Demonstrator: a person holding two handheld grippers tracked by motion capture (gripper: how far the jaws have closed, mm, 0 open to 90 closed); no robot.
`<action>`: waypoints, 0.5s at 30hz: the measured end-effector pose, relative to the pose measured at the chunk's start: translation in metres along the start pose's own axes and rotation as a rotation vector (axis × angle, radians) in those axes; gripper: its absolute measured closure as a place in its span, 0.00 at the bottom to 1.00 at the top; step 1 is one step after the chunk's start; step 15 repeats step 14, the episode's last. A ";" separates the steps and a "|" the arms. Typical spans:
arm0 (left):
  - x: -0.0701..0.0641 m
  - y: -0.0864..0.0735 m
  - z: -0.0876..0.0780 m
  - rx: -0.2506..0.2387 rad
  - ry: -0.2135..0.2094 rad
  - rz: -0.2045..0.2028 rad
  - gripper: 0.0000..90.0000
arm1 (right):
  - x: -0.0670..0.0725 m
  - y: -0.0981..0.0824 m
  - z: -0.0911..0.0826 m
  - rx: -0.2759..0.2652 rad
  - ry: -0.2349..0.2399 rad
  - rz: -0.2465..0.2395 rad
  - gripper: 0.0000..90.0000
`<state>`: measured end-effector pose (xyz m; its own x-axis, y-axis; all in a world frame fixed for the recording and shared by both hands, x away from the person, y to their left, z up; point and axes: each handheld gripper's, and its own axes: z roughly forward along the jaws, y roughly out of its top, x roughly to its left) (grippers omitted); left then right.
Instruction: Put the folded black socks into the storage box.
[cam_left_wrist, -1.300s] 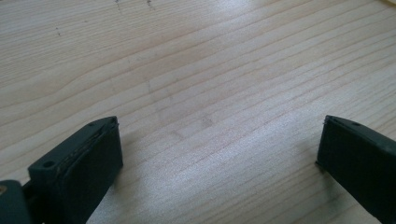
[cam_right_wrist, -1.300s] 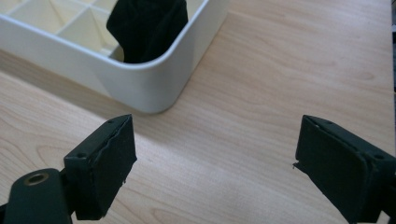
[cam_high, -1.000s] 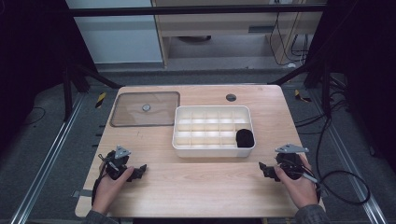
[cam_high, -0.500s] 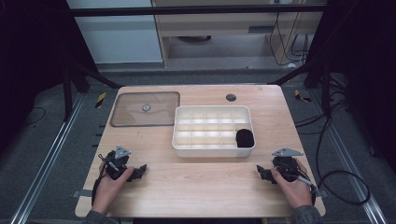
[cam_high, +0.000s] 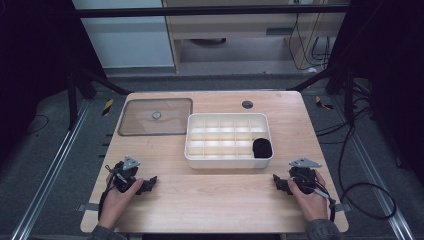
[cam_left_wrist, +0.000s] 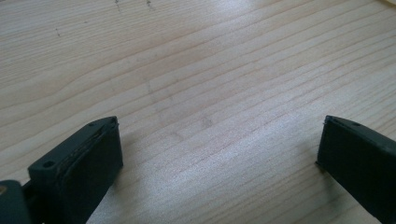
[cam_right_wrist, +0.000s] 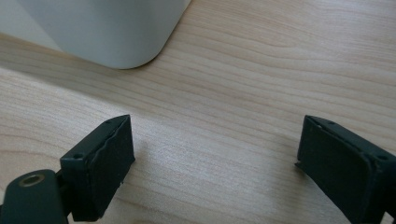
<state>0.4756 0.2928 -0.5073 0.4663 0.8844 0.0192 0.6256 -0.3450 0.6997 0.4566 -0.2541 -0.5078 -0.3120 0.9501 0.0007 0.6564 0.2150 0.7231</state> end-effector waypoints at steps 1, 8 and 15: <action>0.000 0.000 0.000 -0.001 0.001 0.000 0.00 | 0.001 -0.001 0.001 0.002 0.000 0.000 0.11; 0.002 0.000 0.002 -0.015 0.000 0.002 0.00 | 0.003 -0.003 0.003 -0.023 -0.017 0.010 0.09; 0.005 0.004 0.005 -0.016 -0.003 -0.003 0.00 | 0.007 -0.002 0.006 -0.014 -0.040 0.027 0.04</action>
